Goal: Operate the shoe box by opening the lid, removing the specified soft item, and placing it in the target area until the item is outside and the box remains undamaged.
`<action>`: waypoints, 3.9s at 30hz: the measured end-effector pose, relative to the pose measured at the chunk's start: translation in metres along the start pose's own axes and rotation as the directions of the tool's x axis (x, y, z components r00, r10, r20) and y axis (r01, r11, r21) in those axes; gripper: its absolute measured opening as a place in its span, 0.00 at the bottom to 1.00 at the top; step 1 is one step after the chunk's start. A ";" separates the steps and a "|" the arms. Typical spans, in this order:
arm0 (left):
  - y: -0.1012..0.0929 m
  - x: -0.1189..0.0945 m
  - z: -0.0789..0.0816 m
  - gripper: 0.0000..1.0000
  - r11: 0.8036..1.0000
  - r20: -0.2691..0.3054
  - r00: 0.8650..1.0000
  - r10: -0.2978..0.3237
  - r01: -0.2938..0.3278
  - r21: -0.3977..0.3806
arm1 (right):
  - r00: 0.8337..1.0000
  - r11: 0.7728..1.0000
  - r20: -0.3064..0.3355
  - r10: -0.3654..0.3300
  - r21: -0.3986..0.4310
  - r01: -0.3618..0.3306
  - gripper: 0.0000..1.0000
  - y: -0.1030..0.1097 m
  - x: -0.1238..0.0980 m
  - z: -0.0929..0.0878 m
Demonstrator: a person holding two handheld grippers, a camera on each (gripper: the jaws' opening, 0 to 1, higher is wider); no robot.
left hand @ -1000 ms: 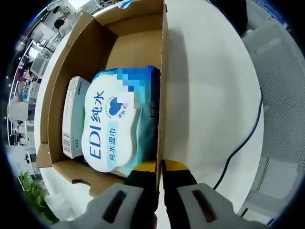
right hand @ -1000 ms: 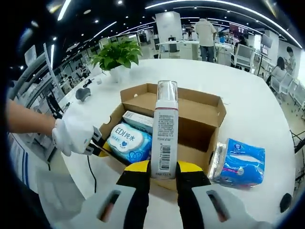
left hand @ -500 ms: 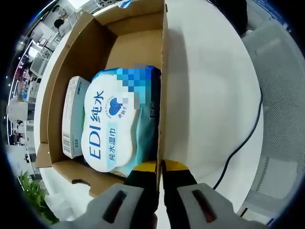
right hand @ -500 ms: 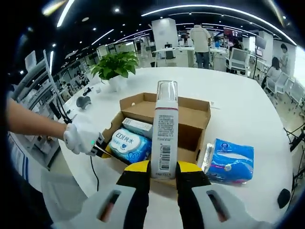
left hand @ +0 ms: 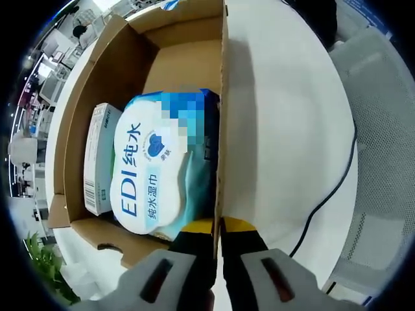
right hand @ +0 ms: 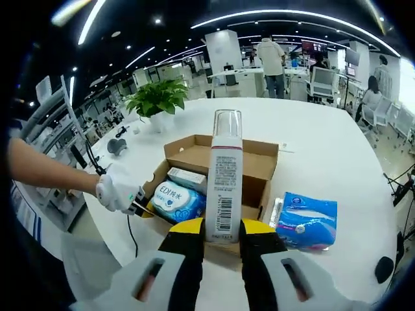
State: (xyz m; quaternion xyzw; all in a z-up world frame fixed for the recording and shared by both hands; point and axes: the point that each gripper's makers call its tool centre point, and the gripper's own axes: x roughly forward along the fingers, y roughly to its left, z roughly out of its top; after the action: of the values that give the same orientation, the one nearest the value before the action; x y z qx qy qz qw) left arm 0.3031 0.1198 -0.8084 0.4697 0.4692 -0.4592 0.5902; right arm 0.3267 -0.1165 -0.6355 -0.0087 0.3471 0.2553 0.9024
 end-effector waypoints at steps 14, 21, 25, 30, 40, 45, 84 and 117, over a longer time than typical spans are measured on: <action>0.001 0.000 -0.001 0.01 1.000 -0.003 1.000 0.002 -0.002 -0.006 | 0.996 0.997 0.026 -0.080 0.009 0.080 0.17 -0.033 -0.021 0.003; 0.001 0.000 -0.001 0.01 1.000 0.000 1.000 0.005 -0.005 -0.005 | 0.992 0.992 0.020 -0.124 0.038 0.123 0.17 -0.054 -0.029 -0.006; 0.001 -0.001 -0.002 0.01 1.000 0.000 1.000 0.003 -0.003 -0.007 | 0.990 0.988 0.015 -0.143 0.056 0.142 0.17 -0.065 -0.031 -0.010; 0.002 0.000 -0.002 0.02 1.000 0.000 1.000 0.015 -0.015 -0.003 | 0.985 0.983 0.015 -0.170 0.080 0.168 0.17 -0.077 -0.035 -0.012; 0.002 0.000 -0.002 0.01 1.000 -0.001 1.000 0.003 -0.003 -0.011 | 0.972 0.963 -0.004 -0.237 0.130 0.235 0.17 -0.111 -0.052 -0.029; 0.002 0.000 -0.002 0.01 1.000 -0.002 1.000 0.003 -0.003 -0.014 | 0.958 0.946 -0.021 -0.286 0.152 0.286 0.17 -0.131 -0.063 -0.042; 0.000 0.002 -0.001 0.01 1.000 -0.007 1.000 -0.001 0.001 -0.022 | 0.923 0.895 -0.075 -0.377 0.228 0.384 0.17 -0.209 -0.037 -0.086; 0.000 0.004 -0.003 0.02 1.000 -0.010 1.000 0.000 0.000 -0.030 | 0.887 0.910 -0.318 -0.336 0.131 0.392 0.17 -0.254 0.020 -0.108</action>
State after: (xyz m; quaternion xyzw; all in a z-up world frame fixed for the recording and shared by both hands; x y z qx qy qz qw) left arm 0.3029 0.1222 -0.8129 0.4631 0.4788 -0.4499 0.5948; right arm 0.3910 -0.3489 -0.7709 -0.0240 0.4897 0.0420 0.8706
